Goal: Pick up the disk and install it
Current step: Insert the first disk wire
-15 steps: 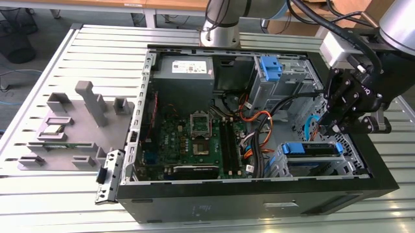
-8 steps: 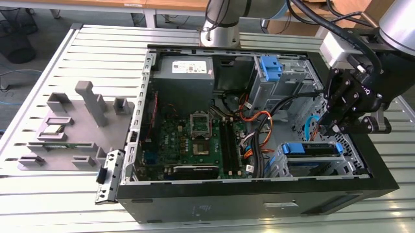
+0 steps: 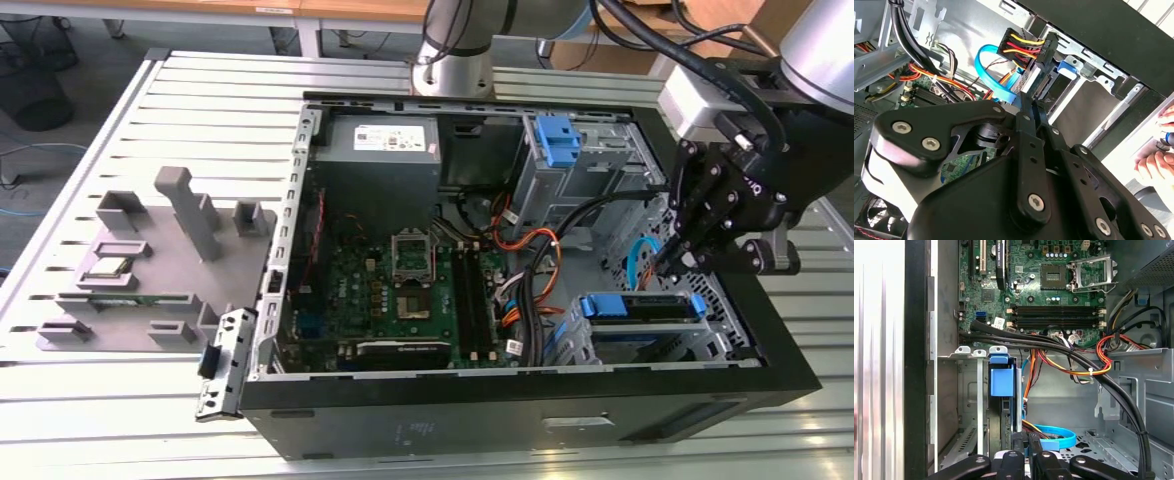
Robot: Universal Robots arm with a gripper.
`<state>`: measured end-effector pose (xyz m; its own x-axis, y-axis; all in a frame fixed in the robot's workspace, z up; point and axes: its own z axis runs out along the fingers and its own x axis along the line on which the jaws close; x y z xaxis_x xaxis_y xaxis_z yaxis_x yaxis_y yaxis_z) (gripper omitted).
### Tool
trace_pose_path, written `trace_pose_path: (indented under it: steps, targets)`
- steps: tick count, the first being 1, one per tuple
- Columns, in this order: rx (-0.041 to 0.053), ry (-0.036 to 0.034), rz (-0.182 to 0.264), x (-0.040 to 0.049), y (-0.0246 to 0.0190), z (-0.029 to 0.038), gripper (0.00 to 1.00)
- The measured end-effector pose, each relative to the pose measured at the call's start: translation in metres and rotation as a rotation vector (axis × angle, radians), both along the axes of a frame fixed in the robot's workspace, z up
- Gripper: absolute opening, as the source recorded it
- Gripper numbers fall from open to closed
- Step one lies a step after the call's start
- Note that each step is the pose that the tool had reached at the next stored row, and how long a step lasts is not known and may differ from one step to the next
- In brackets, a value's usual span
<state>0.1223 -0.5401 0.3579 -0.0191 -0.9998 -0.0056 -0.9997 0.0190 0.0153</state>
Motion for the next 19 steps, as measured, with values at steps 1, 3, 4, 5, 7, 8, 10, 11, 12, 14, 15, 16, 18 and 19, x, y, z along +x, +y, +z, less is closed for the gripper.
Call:
trace_pose_path:
  steps: [1,3,4,5,7,8,10,11,12,14,15,16,18,19]
  targets:
    - [-0.0001,0.0,0.0,0.0,0.0,0.0,0.16]
    - [-0.0003,0.0,0.0,0.0,0.0,0.0,0.16]
    - [-0.0004,0.0,0.0,0.0,0.0,0.0,0.16]
    - [-0.0005,0.0,0.0,0.0,0.0,0.0,0.16]
    - [-0.0008,0.0,0.0,0.0,0.0,0.0,0.16]
    - [-0.0008,0.0,0.0,0.0,0.0,0.0,0.16]
    - [-0.0009,-0.0666,0.0,-0.0022,-0.0018,-0.0033,0.16]
    - [-0.001,-0.0667,0.0,-0.0022,-0.0018,-0.0025,0.16]
    - [-0.0006,-0.0667,0.0,-0.0022,-0.0018,-0.0027,0.16]
    - [-0.0006,-0.0667,0.0,-0.0022,-0.0018,-0.0026,0.16]
    - [-0.0005,-0.0667,0.0,-0.0022,-0.0018,-0.0027,0.16]
    - [-0.0006,-0.0667,0.0,-0.0022,-0.0017,-0.0026,0.16]
    - [-0.0004,-0.0672,0.0,-0.0029,-0.0017,-0.0027,0.16]
    - [-0.0005,-0.0684,0.0,-0.0052,-0.0019,-0.0037,0.16]
